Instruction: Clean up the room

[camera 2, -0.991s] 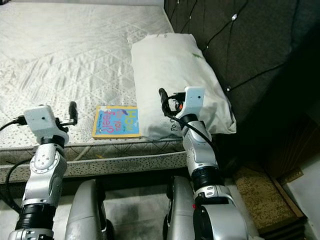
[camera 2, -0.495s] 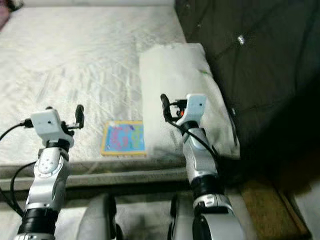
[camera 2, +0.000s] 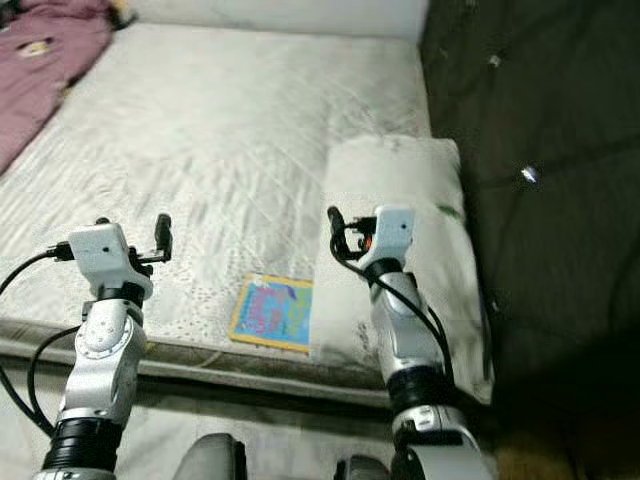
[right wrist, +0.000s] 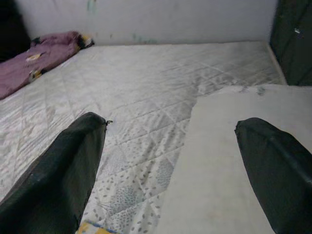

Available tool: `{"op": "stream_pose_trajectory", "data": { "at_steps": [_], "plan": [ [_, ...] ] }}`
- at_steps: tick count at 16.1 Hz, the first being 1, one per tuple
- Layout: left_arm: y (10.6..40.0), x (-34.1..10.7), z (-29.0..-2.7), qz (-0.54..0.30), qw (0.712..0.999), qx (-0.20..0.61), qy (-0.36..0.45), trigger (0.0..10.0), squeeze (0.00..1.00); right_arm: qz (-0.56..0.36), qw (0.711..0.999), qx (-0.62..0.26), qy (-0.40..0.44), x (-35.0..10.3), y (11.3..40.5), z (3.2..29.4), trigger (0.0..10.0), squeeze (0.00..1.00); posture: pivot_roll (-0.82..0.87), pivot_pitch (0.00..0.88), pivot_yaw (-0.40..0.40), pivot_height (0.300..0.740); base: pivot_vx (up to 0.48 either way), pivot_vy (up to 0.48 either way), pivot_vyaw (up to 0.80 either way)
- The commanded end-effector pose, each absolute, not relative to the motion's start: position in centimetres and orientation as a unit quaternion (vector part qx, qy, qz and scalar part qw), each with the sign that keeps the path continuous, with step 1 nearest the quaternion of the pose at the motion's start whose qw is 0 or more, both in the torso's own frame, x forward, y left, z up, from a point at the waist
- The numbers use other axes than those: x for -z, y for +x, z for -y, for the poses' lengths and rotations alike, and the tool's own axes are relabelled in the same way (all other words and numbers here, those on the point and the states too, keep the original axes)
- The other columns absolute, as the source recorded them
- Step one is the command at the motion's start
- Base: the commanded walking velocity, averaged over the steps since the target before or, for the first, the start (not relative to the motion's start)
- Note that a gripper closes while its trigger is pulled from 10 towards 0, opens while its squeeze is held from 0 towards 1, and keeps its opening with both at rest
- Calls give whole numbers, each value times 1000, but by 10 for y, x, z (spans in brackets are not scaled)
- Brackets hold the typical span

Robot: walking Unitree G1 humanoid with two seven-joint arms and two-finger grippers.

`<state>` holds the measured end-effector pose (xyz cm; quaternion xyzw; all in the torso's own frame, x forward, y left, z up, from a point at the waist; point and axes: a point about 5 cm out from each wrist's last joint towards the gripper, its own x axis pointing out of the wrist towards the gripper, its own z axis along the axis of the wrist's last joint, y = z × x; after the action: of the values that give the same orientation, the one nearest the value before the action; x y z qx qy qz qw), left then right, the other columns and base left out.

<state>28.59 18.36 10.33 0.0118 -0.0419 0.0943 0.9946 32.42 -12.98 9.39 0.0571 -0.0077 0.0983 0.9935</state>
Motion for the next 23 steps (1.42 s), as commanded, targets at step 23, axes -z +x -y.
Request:
{"op": "stream_pose_trajectory", "data": {
  "at_steps": [23],
  "plan": [
    [290,-95,-160,7,997,-40,-66,10000,0,1,996,-76,36,-97,326,123,10000,0,-18,0,38,740,0,0,-234]
  ]
}}
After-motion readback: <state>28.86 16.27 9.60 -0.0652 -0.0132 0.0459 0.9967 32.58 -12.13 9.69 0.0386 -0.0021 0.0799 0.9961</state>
